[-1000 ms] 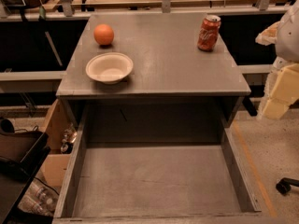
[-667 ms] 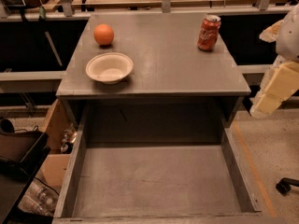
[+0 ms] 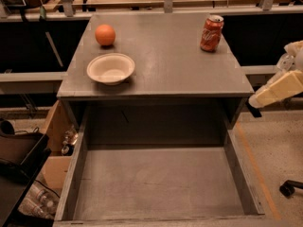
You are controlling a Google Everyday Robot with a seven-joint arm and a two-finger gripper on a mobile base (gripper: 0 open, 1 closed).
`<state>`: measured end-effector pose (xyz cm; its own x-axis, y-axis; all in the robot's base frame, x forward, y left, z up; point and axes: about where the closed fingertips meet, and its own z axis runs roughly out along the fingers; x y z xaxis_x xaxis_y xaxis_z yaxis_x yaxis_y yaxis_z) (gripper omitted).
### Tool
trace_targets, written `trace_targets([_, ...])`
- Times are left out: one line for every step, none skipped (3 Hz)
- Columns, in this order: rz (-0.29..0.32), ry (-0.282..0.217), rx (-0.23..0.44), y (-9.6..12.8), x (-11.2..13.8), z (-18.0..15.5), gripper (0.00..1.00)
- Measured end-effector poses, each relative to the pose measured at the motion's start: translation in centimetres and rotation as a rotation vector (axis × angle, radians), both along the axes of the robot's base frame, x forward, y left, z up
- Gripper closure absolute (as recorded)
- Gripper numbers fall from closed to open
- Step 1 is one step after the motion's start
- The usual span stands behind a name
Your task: Place coke can into top drawer
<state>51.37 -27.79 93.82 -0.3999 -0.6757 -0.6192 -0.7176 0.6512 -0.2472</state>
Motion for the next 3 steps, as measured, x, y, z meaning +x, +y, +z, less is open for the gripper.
trace_targets([-0.026, -0.165, 0.127, -0.7, 4.7, 0.7, 0.0])
trace_targets([-0.054, -0.351, 0.263, -1.3, 9.7, 2.6, 0.0])
trace_targets([-0.088, -0.424, 0.285, -1.5, 11.6, 3.6, 0.0])
